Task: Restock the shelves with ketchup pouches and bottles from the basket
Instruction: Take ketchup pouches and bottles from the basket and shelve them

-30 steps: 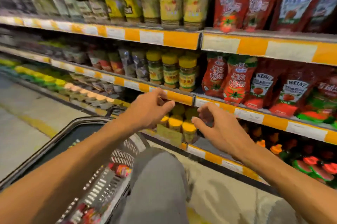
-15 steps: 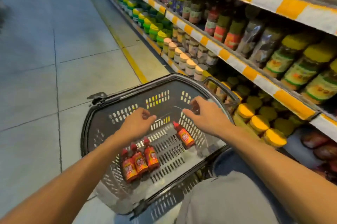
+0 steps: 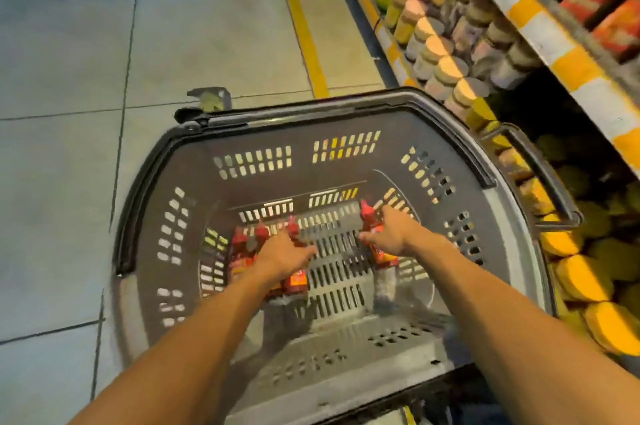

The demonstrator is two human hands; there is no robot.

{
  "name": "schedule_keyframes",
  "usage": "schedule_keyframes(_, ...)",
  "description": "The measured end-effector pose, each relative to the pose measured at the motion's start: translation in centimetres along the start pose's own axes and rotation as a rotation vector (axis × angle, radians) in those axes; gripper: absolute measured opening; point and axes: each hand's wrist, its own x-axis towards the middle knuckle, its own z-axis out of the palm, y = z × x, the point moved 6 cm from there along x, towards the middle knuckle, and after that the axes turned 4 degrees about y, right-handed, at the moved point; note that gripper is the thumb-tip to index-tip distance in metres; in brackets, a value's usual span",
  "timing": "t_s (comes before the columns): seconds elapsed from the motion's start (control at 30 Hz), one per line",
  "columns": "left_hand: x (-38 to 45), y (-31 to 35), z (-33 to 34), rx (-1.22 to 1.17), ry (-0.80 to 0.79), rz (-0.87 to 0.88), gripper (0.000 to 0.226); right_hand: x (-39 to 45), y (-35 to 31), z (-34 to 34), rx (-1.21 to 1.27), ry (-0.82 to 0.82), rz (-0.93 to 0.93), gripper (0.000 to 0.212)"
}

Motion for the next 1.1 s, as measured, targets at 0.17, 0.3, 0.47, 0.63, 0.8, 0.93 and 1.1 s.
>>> schedule_keyframes(0.17,3.4,-2.4,3.3,0.178,-0.095,-0.097,0.046,5.1,4.2,3.3,0.063,-0.013,0.122,0.058)
schedule_keyframes(0.3,5.1,-3.9,5.7,0.301,-0.162,-0.122,0.039,7.7,5.1,5.8,0.051,-0.089,0.179,0.038)
schedule_keyframes(0.47,6.1,-3.9,6.7,0.375,-0.109,-0.133,0.03,9.2,4.7,7.2,-0.006,0.019,0.228,0.034)
schedule_keyframes(0.63,5.8,-2.7,7.3,0.371,-0.088,-0.114,0.03,9.7,4.7,8.6,0.083,0.025,0.239,0.019)
schedule_keyframes(0.8,5.1,-2.5,5.9,-0.031,-0.021,-0.184,0.017,9.1,4.2,7.1,0.192,-0.093,0.187,0.033)
schedule_keyframes(0.93,3.2,-0.7,2.6,-0.335,0.024,-0.146,0.023,6.4,3.1,3.1,0.212,-0.053,0.115,0.024)
schedule_keyframes(1.1,-1.7,4.0,-3.0,-0.542,0.053,-0.005,0.032,-1.2,0.0,-4.8,0.223,0.129,0.027,0.034)
